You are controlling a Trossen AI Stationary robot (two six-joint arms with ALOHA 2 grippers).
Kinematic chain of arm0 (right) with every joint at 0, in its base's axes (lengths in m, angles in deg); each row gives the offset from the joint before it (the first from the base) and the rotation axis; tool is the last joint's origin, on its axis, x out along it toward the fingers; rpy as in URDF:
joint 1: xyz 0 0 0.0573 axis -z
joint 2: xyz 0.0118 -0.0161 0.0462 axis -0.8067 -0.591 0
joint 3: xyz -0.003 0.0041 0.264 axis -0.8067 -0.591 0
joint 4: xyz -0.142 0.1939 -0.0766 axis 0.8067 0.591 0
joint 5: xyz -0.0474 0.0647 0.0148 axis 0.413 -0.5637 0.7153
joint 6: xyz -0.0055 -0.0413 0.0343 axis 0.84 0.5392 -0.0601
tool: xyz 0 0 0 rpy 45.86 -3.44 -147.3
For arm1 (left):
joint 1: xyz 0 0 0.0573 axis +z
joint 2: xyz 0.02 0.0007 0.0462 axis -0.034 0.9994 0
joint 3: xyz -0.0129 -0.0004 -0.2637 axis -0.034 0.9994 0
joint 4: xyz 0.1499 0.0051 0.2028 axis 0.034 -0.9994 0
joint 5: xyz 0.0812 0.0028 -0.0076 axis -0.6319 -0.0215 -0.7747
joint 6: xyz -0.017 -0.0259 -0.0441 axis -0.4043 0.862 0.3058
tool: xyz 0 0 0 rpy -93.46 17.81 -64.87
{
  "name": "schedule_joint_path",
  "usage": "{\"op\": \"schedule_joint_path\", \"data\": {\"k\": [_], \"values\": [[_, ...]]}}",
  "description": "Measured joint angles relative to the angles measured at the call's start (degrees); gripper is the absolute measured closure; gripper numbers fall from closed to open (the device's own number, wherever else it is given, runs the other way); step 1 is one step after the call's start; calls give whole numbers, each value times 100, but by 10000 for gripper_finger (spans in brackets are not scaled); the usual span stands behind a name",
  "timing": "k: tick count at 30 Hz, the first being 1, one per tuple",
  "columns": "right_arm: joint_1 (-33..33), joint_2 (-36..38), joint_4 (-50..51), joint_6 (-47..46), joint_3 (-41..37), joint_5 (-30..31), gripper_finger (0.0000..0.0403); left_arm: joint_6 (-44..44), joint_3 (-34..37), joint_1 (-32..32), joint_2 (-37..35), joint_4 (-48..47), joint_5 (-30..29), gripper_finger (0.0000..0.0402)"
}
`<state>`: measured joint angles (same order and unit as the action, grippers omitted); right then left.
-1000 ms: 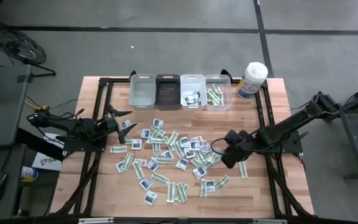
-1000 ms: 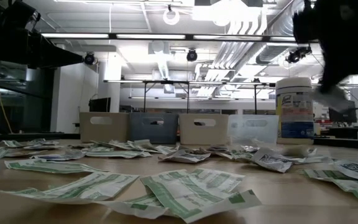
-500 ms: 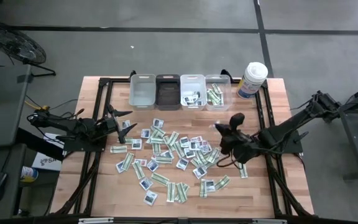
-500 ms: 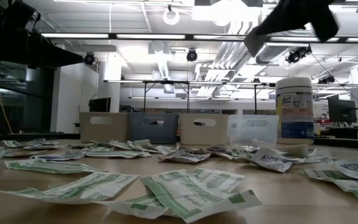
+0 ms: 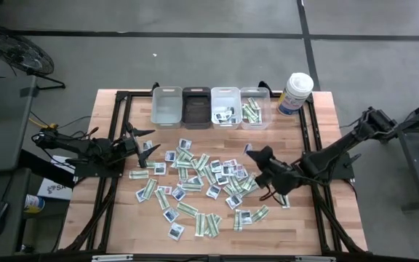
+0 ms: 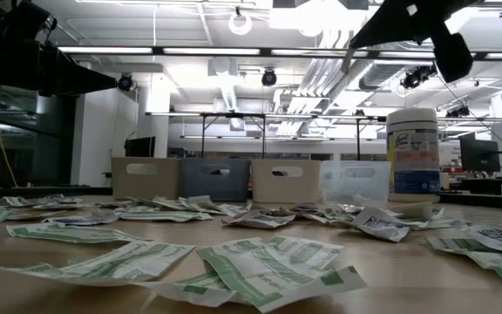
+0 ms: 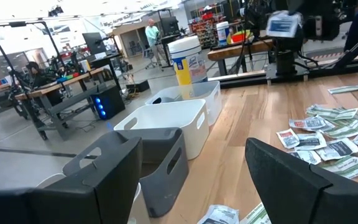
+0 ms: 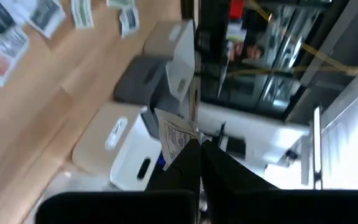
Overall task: Pick & Place First Aid Supplies
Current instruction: Put the blue alcohol pad into the black bin
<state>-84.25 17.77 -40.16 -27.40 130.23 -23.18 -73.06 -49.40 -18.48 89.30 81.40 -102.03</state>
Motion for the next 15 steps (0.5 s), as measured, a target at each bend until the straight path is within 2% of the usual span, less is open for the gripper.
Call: {"op": "schedule_joint_path", "data": {"k": [2,8,10,15], "values": [[-85,0,-618,352,-210,-220,403,0,-1,2,0,0,-1,121],[-302,-13,-3397,860,-926,-852,403,0,-2,0,-2,0,-2,121],[-308,-11,-3867,851,-993,-847,403,0,-1,1,-1,0,-1,121],[-306,42,-4282,851,-1003,-939,403,0,-1,0,0,0,-2,121]]}}
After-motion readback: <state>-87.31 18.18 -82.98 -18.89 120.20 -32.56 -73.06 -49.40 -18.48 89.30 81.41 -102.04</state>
